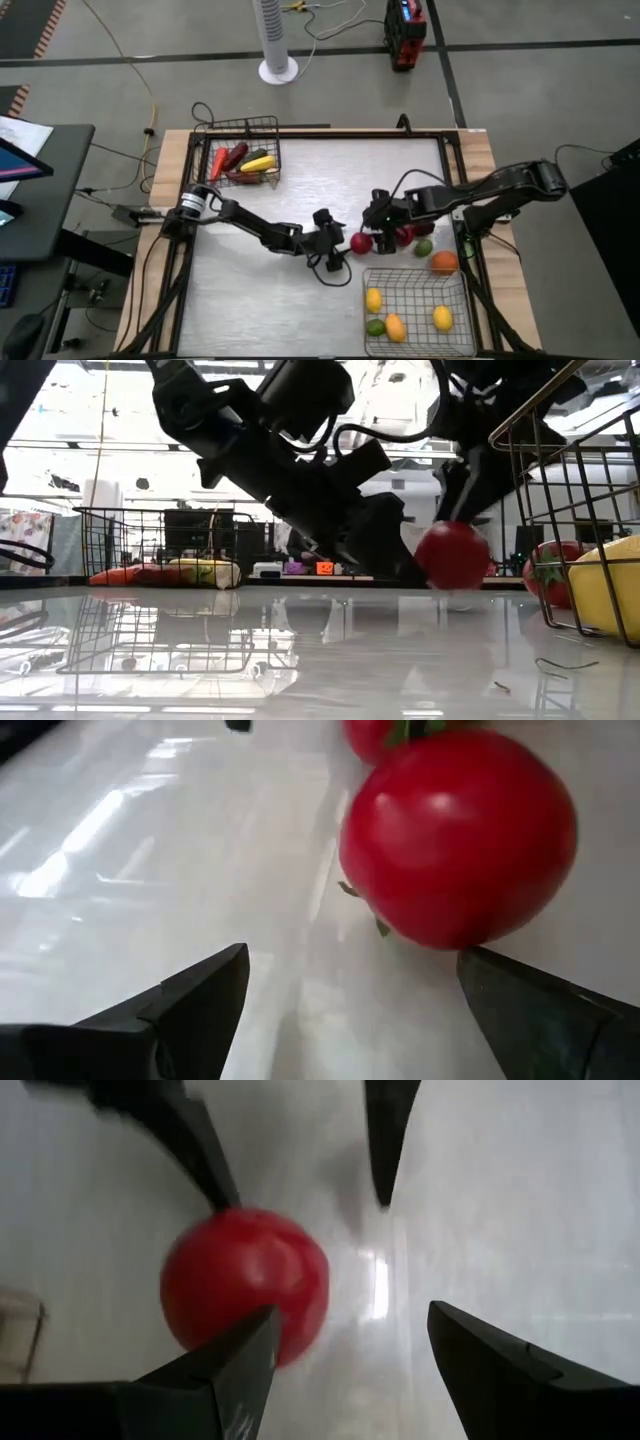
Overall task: Sort produce into baskets
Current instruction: Put the left tomato into the gold wire basket
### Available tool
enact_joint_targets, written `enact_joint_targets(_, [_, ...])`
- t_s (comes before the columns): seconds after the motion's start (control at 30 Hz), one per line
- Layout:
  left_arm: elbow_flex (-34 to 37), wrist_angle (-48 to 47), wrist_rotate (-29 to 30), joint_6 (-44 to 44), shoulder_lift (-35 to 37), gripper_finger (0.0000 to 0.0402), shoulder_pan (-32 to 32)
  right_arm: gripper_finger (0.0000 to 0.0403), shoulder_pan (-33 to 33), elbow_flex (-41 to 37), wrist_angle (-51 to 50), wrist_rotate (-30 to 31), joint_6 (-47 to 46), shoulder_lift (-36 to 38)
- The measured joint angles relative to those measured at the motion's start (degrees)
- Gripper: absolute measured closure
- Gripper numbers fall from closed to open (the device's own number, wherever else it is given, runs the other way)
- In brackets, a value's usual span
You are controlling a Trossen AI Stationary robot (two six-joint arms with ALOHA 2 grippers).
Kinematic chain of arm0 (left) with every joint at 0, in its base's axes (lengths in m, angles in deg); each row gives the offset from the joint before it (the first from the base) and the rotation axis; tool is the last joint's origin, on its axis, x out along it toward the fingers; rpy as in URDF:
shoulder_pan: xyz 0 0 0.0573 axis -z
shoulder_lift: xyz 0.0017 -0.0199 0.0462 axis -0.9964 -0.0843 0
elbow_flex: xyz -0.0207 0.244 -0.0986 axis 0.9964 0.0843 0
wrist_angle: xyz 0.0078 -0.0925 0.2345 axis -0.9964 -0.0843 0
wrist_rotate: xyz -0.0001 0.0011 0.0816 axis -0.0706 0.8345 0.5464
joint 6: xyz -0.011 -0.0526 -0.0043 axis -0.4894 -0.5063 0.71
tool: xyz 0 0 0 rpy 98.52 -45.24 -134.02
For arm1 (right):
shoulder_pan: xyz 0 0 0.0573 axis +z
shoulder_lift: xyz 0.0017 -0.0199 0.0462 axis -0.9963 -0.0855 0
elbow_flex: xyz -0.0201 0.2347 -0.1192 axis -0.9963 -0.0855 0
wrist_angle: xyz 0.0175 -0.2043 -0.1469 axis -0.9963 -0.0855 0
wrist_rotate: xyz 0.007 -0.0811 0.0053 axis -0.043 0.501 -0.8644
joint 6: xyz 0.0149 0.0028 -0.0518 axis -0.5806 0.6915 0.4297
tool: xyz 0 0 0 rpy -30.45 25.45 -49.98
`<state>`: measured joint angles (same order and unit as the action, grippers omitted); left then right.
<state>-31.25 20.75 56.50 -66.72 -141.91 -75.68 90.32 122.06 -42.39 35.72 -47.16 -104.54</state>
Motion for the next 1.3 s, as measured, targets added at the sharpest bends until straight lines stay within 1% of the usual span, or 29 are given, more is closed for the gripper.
enact_joint_targets(0.13, [0.00,0.76,-1.36,0.36,0.00,0.0056,-1.26,0.0116,0.15,0.11,1.09,-1.10,0.06,1.66])
enact_joint_targets(0.27, [0.00,0.84,-1.66,0.70,0.00,0.0056,-2.07,0.0116,0.20,0.00,1.43,-1.98,-0.03,1.59])
enact_joint_targets(0.33, [0.00,0.82,-1.64,0.69,0.00,0.0056,-2.31,0.0116,0.16,-0.74,2.78,-2.12,-0.11,0.68])
enact_joint_targets(0.5, [0.20,1.56,-1.70,1.68,0.03,0.0056,-2.30,0.0116,0.70,-0.38,3.86,-5.42,-1.23,-2.17])
enact_joint_targets(0.67, [0.15,1.59,-1.70,5.10,3.22,0.0056,-1.99,0.0116,2.10,3.24,-1.92,-5.47,-1.59,-1.16])
enact_joint_targets(0.8, [0.11,0.91,-1.66,9.39,7.82,0.0056,-1.71,0.0116,2.66,7.75,-7.54,-5.35,-1.77,0.76])
enact_joint_targets(0.87, [0.09,0.05,-2.54,10.28,10.61,0.0056,-1.71,0.0116,2.85,9.90,-10.65,-5.06,-2.49,1.84])
enact_joint_targets(1.0, [-0.02,0.95,-8.73,10.13,14.15,0.0056,-1.58,0.0116,5.00,14.14,-16.07,-5.30,-5.98,3.71])
enact_joint_targets(1.1, [-0.11,5.06,-14.41,8.23,14.38,0.0056,-0.79,0.0116,8.43,16.65,-20.13,-5.18,-10.25,4.78])
enact_joint_targets(1.13, [-0.30,6.42,-16.35,7.77,13.90,0.0056,-0.38,0.0116,9.93,17.44,-21.06,-4.98,-12.08,4.85])
enact_joint_targets(1.2, [-2.88,7.66,-20.67,7.18,11.43,0.0056,0.51,0.0116,13.01,18.46,-22.28,-4.73,-15.73,5.32])
enact_joint_targets(1.3, [-7.66,5.46,-24.94,7.41,8.26,0.0056,2.15,0.0116,17.41,18.99,-21.39,-1.62,-21.71,5.40])
